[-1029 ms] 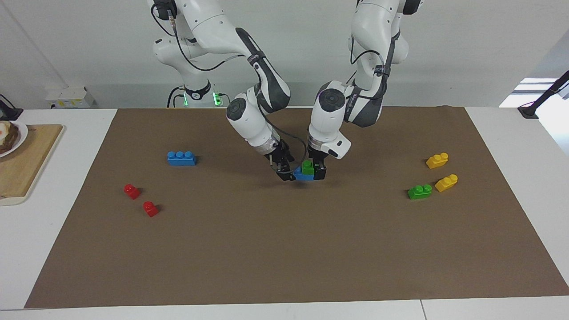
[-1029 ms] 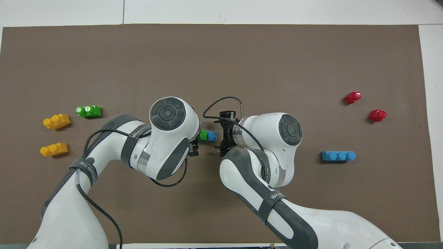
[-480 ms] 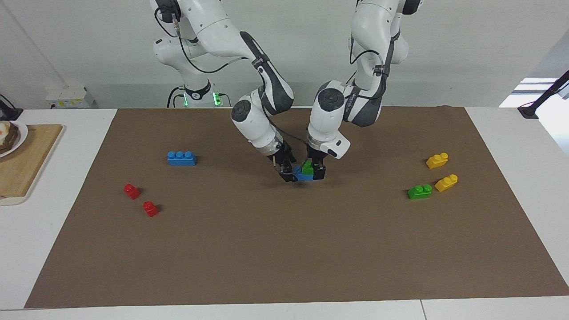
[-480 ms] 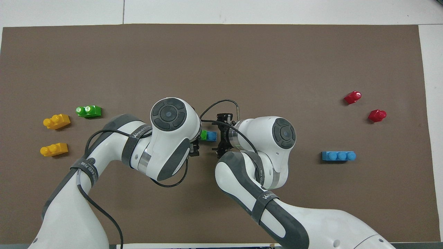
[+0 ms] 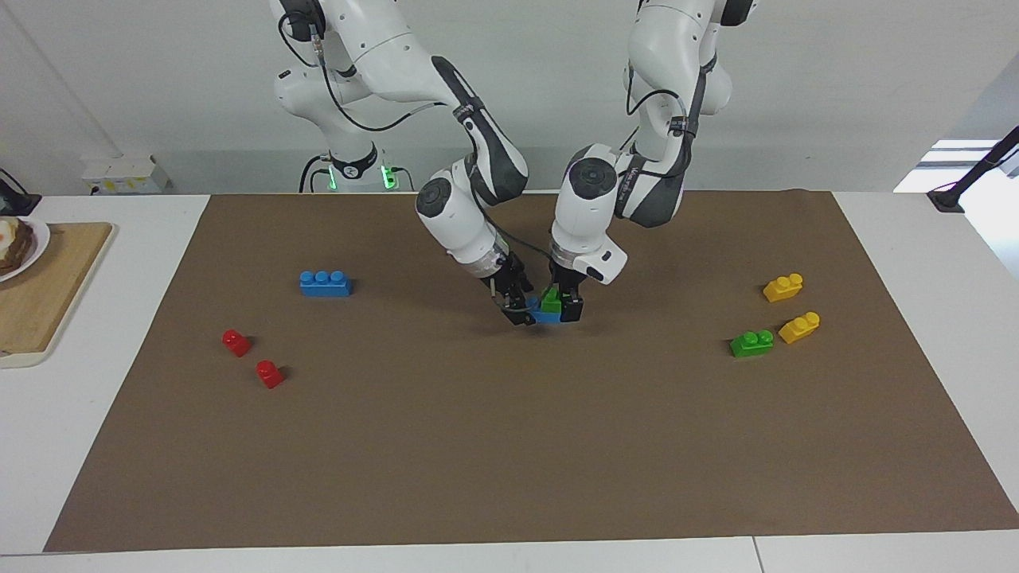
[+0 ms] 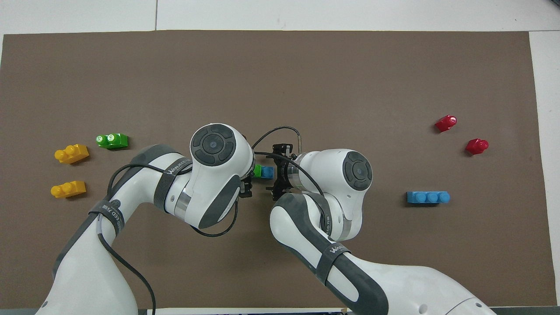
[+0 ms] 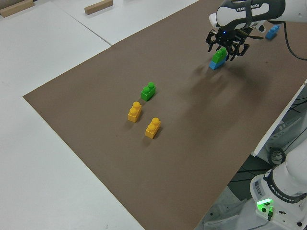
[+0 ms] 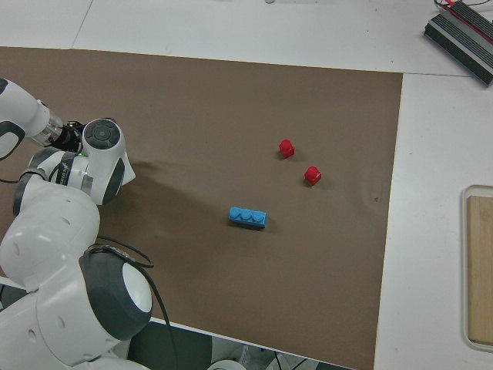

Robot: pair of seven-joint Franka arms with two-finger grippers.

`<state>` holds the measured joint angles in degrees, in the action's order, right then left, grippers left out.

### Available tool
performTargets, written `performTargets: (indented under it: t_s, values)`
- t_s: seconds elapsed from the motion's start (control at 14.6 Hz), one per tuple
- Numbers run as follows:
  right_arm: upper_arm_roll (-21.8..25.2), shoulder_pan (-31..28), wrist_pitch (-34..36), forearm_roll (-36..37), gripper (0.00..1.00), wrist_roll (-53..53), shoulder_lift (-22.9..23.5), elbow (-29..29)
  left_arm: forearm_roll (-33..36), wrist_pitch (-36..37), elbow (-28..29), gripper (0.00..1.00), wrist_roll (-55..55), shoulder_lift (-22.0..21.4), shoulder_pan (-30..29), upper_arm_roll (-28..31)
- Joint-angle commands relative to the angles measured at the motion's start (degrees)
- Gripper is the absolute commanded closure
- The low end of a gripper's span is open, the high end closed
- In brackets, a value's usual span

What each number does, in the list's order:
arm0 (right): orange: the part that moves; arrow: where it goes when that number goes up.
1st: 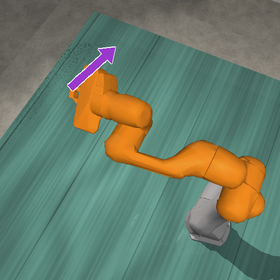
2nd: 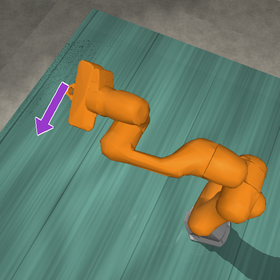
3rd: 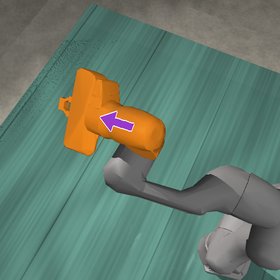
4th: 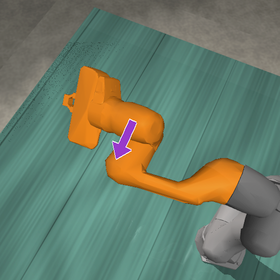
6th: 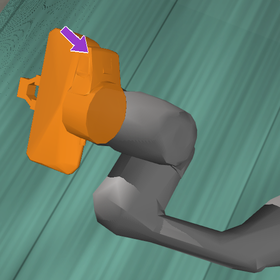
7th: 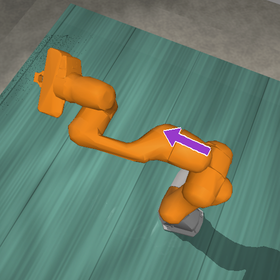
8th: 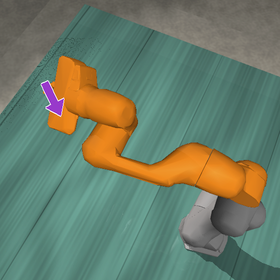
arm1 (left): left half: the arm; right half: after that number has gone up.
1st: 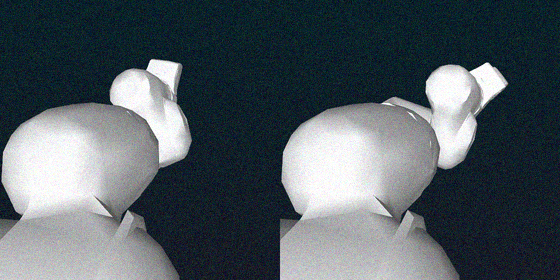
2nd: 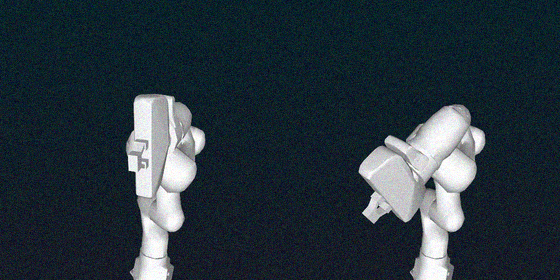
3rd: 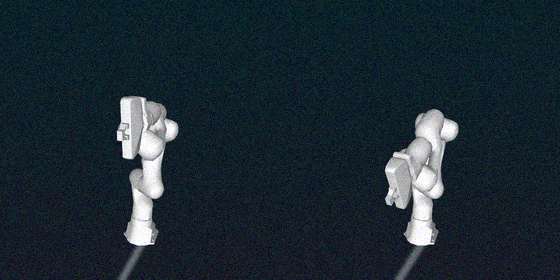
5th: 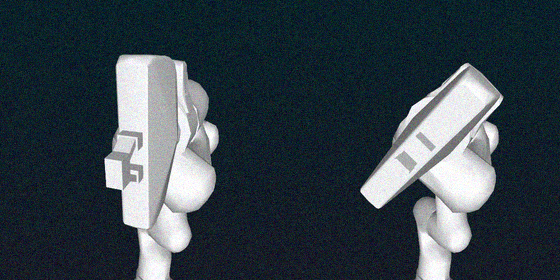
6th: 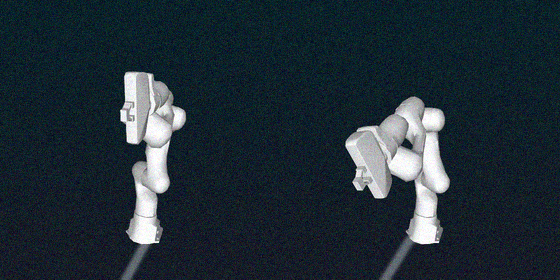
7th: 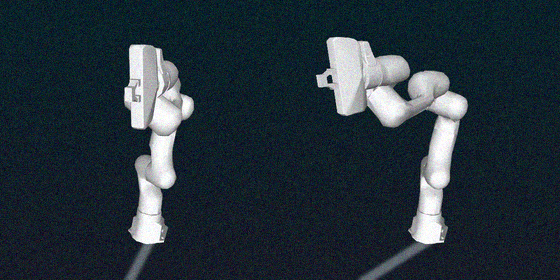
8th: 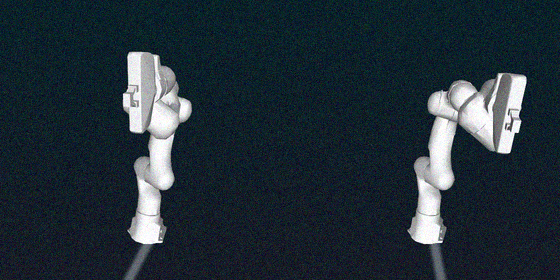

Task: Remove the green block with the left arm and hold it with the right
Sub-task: 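Pull the green brick away with the left gripper while the right gripper pulls blue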

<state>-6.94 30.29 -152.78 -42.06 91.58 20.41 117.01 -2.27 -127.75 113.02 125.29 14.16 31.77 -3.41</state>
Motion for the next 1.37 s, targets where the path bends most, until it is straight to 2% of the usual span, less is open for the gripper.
performTargets:
  t_s: [0.0,0.14,0.27,0.41,0.55,0.62,0.69,0.75,0.82,1.3]
  values:
    - [0.09,0.56,-2.52,-1.8,0.06,-0.08,0.59,0.42,1.22,-1.27,0.8,0.05,1.27,-0.1,0.75,0.51]
    - [0.09,0.56,-2.61,-1.8,0.06,-0.17,0.59,0.68,1.22,-1.27,0.89,0.11,1.27,-0.1,0.75,0.51]
    - [0.09,0.56,-2.7,-1.8,0.09,-0.17,0.59,0.77,1.22,-1.36,0.89,0.26,1.27,-0.1,0.75,0.51]
    - [0.09,0.56,-3.22,-1.8,0.23,-0.17,0.59,0.77,1.22,-1.36,1.07,0.4,1.19,-0.19,0.75,0.51]
    - [0.09,0.56,-3.31,-1.8,0.43,-0.26,0.59,0.85,1.22,-1.36,1.07,0.45,1.01,-0.19,0.75,0.51]
    - [0.09,1.0,-3.31,-1.8,0.56,-0.17,0.68,0.94,1.22,-1.36,1.07,0.45,0.83,-0.19,0.75,0.51]
    - [0.09,1.61,-3.4,-1.89,0.79,-0.34,0.77,0.86,1.22,-1.36,1.07,0.47,0.83,-0.19,0.75,0.51]
    - [0.09,1.7,-3.83,-1.89,1.0,-0.61,1.03,0.77,1.22,-1.36,1.07,0.53,0.83,-0.19,0.75,0.51]
    - [0.09,1.79,-4.71,-1.89,1.0,-0.96,1.12,0.59,1.22,-1.36,1.07,0.6,0.83,-0.19,0.75,0.51]
    - [0.09,1.09,-4.98,-1.97,1.0,-1.75,1.56,0.15,1.3,-1.36,0.63,0.82,0.13,-0.1,0.84,0.51]
